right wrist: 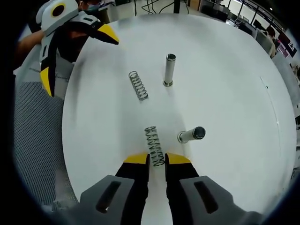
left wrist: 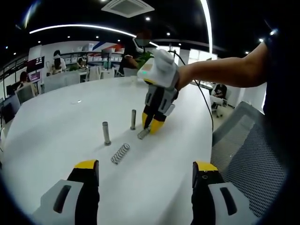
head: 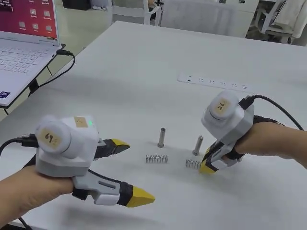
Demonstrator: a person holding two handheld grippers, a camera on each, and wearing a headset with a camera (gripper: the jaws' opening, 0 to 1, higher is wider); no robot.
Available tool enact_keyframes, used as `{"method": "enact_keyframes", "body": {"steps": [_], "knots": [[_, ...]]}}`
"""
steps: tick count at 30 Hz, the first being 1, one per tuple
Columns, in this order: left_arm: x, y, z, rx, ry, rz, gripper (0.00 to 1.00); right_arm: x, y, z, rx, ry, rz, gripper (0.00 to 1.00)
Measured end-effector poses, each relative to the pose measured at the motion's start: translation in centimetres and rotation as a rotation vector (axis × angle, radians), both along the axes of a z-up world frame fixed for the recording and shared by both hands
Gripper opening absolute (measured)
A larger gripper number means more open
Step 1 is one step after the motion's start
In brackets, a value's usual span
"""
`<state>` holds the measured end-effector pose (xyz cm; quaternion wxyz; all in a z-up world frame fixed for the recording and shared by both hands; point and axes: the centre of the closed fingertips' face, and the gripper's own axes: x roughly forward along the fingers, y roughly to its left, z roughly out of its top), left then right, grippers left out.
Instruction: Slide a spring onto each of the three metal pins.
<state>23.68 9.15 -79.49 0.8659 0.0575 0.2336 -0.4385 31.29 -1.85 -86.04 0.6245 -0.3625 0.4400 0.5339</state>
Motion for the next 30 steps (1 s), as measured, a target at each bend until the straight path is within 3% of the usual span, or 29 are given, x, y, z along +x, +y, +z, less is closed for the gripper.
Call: {"method": "enact_keyframes", "body": {"steps": [20, 30], "knots": [[-0.1, -0.2, 0.2, 0.007, -0.004, -0.016, 0.76, -1.6, 0.0, -0.1, -0.026, 0.001, 0.06, 0.08], [-0.3, -0.6, 0.3, 0.022, -0.007, -0.048, 0.75, -2.9, 0.1, 1.5, -0.017, -0.009, 0.105, 0.08]]}}
